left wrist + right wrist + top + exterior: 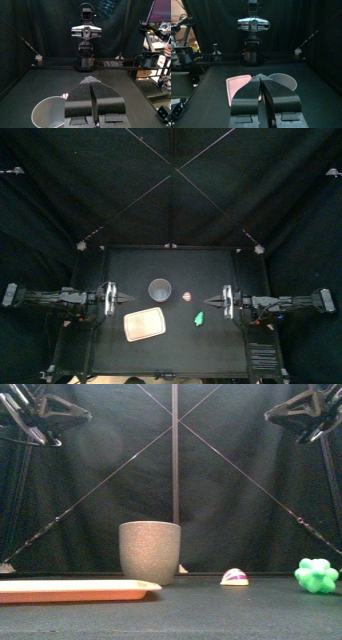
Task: Pick the green grapes then place it on the pink plate
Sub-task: Pick the green grapes
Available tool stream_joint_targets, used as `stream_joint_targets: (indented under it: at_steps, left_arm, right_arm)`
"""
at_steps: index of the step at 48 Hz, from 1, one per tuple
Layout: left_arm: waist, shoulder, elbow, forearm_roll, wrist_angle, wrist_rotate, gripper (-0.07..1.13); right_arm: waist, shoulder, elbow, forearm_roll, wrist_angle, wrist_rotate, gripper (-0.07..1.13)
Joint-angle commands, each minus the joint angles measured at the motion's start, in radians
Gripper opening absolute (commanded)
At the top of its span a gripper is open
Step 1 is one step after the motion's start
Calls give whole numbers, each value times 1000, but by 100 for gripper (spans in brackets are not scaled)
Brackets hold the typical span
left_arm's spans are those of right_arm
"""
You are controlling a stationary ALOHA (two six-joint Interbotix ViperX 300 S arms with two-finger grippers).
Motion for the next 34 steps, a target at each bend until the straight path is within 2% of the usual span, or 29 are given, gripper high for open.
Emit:
stream_joint_targets:
  at_steps: [1,11,20,28,34]
  left_arm:
    - [5,12,-37,-15,63,0,11]
    - [31,12,-32,-25,126,2,11]
    - [61,12,-25,-23,149,3,11]
    - [77,12,-9,-23,149,5,11]
    - [81,12,-3,-25,149,5,11]
  right_arm:
    - [-2,23,-6,11,8,8,8]
    - [-2,92,-32,80,126,67,11]
    - [-26,164,-72,218,259,170,22]
    - [-25,190,-86,238,337,216,41]
    - [-28,198,-77,261,387,222,67]
